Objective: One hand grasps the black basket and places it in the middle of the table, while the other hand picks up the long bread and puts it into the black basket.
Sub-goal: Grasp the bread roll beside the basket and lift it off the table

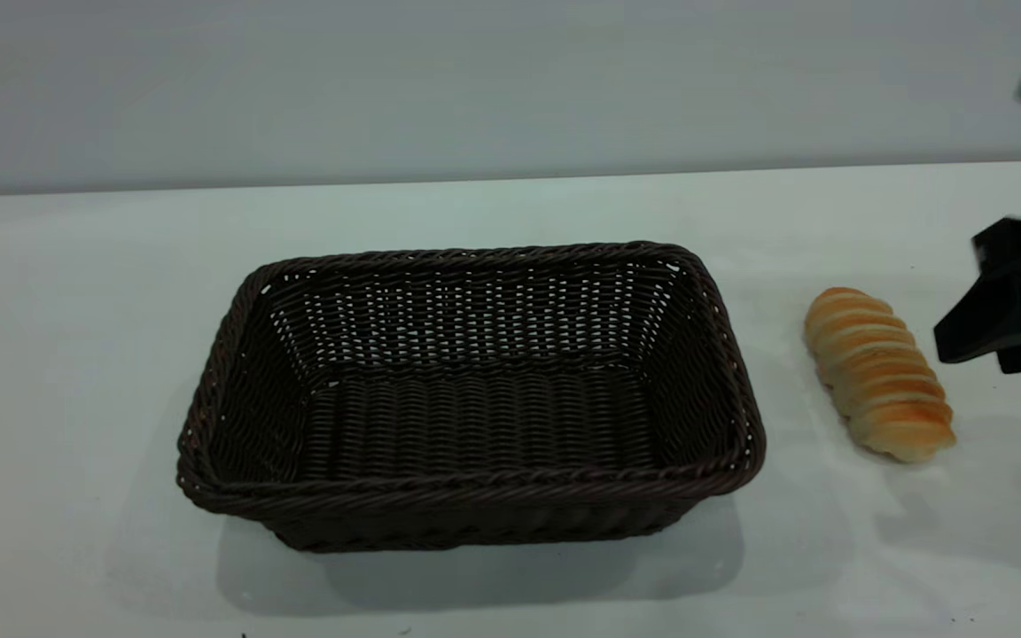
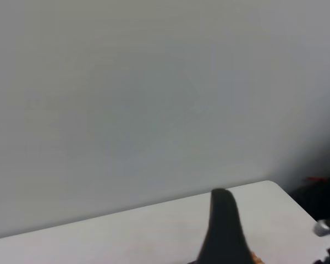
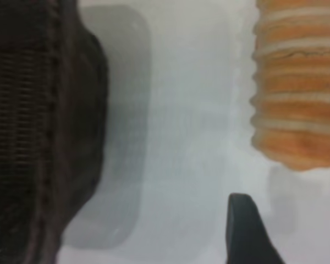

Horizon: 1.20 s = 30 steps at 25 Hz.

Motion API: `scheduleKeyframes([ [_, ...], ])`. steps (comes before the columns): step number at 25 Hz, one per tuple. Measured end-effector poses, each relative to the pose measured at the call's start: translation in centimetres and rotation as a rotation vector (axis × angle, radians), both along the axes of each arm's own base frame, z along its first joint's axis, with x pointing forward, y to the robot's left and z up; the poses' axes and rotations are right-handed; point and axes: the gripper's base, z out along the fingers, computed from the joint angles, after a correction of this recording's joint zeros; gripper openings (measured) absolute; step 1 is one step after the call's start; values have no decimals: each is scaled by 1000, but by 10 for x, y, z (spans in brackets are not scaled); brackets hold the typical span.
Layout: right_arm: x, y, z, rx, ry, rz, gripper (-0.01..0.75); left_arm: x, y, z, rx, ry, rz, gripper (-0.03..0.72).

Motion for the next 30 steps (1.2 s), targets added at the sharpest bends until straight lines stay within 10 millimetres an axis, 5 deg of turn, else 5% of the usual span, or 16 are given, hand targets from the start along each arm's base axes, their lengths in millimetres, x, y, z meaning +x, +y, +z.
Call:
scheduleKeyframes([
  [10, 40, 17, -18, -102, -28, 103, 383, -48, 8, -5, 40, -51, -42, 594],
  [20, 53, 14, -48, -163, 19, 138, 383, -114, 21, -12, 38, -220, -56, 594],
  [30, 57, 15, -76, -164, 80, 151, 381, -118, 22, -19, 40, -224, -56, 594],
])
